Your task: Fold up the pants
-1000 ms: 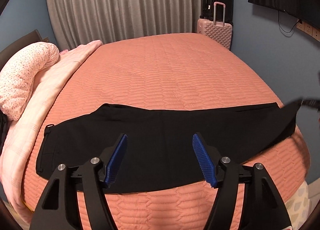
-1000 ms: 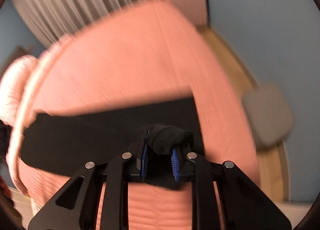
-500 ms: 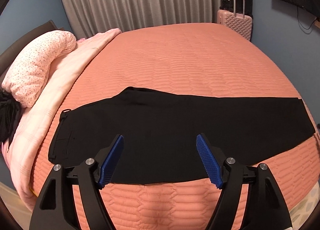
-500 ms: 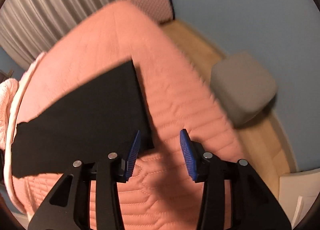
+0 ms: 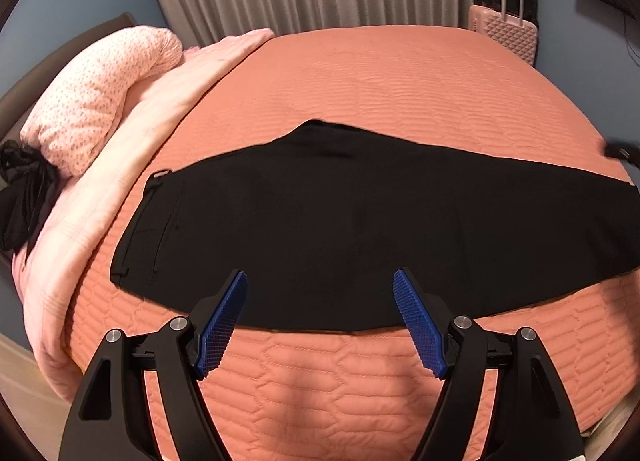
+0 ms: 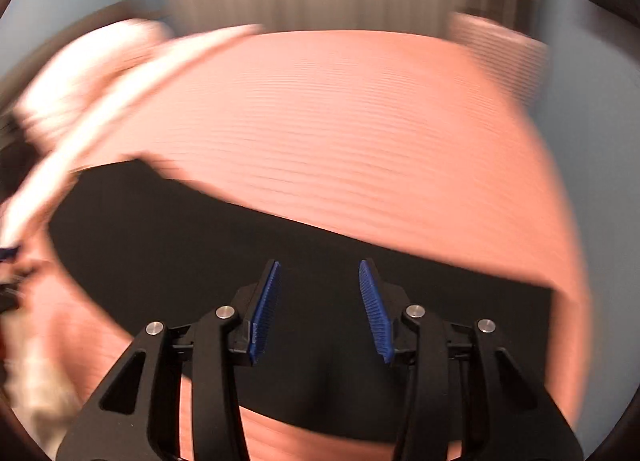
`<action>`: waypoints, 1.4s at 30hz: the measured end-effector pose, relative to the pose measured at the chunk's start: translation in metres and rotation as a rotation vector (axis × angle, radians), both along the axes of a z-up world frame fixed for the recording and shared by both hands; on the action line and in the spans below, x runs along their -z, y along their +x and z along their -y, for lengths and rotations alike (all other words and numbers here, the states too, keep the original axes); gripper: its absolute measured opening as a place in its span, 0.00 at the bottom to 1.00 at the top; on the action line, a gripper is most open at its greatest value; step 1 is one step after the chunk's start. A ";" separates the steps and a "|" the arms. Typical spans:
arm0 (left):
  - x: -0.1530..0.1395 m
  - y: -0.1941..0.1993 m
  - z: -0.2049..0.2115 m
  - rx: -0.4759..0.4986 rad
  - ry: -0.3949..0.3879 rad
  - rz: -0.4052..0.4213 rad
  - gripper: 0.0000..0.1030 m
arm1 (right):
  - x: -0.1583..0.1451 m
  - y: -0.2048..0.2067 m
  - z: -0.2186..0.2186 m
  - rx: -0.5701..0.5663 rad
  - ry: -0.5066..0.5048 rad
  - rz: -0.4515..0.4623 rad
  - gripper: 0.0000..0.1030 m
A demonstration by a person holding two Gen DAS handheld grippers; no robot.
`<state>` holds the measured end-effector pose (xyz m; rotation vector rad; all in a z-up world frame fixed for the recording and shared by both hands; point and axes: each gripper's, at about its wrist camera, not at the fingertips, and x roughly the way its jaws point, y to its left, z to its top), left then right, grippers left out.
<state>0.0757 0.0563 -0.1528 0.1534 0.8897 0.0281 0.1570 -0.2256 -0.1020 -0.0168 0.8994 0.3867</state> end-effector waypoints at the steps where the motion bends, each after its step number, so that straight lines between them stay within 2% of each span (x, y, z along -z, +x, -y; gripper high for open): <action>1: 0.001 0.000 -0.006 -0.010 -0.006 0.001 0.71 | 0.003 0.016 -0.036 -0.066 0.010 -0.004 0.38; 3: 0.001 0.000 -0.020 -0.032 -0.011 0.009 0.71 | 0.018 0.059 -0.116 -0.191 -0.055 -0.008 0.38; 5: 0.002 0.000 -0.037 -0.055 -0.010 0.017 0.71 | 0.034 0.095 -0.169 -0.253 -0.089 -0.036 0.38; 8: 0.007 0.002 -0.069 -0.090 0.009 0.020 0.71 | 0.058 0.130 -0.224 -0.281 -0.163 -0.046 0.38; 9: 0.010 0.004 -0.079 -0.103 0.017 0.018 0.71 | 0.057 0.137 -0.237 -0.281 -0.176 -0.057 0.38; 12: 0.019 0.011 -0.112 -0.142 0.021 0.011 0.71 | 0.076 0.164 -0.265 -0.286 -0.218 -0.099 0.36; 13: 0.022 0.013 -0.121 -0.151 0.020 0.010 0.71 | 0.086 0.168 -0.268 -0.306 -0.225 -0.123 0.23; 15: 0.027 0.019 -0.137 -0.168 0.021 0.014 0.71 | 0.088 0.174 -0.271 -0.321 -0.234 -0.114 0.15; 18: 0.035 0.026 -0.151 -0.182 0.018 0.021 0.71 | 0.087 0.202 -0.263 -0.225 -0.194 -0.115 0.13; 19: 0.037 0.028 -0.153 -0.184 0.013 0.021 0.71 | 0.085 0.206 -0.262 -0.187 -0.235 -0.096 0.14; 20: 0.038 0.029 -0.156 -0.189 0.009 0.023 0.71 | 0.083 0.206 -0.262 -0.192 -0.244 -0.117 0.15; 21: 0.038 0.030 -0.158 -0.193 0.006 0.026 0.71 | 0.074 0.201 -0.260 -0.194 -0.209 -0.114 0.15; 23: 0.038 0.027 -0.162 -0.194 -0.004 0.045 0.71 | 0.048 0.178 -0.262 -0.172 -0.153 -0.015 0.18; 25: 0.039 0.025 -0.166 -0.199 -0.014 0.061 0.71 | 0.028 0.155 -0.287 -0.259 -0.114 0.031 0.18; 27: 0.041 0.022 -0.170 -0.203 -0.030 0.065 0.71 | 0.026 0.137 -0.352 -0.450 -0.134 0.002 0.18; 29: 0.038 0.019 -0.172 -0.209 -0.053 0.074 0.71 | 0.031 0.128 -0.409 -0.566 -0.128 0.005 0.18; 32: 0.033 0.012 -0.175 -0.219 -0.089 0.080 0.71 | 0.050 0.123 -0.495 -0.699 -0.209 0.033 0.18; 35: 0.032 0.006 -0.179 -0.212 -0.124 0.079 0.71 | 0.071 0.136 -0.548 -0.712 -0.282 0.039 0.18; 36: 0.033 0.005 -0.181 -0.210 -0.126 0.078 0.71 | 0.081 0.145 -0.560 -0.710 -0.291 0.008 0.18; 38: 0.037 0.004 -0.186 -0.204 -0.126 0.072 0.71 | 0.089 0.147 -0.571 -0.700 -0.328 0.028 0.05; 42: 0.044 0.004 -0.199 -0.228 -0.132 0.072 0.71 | 0.085 0.181 -0.578 -0.568 -0.266 0.012 0.04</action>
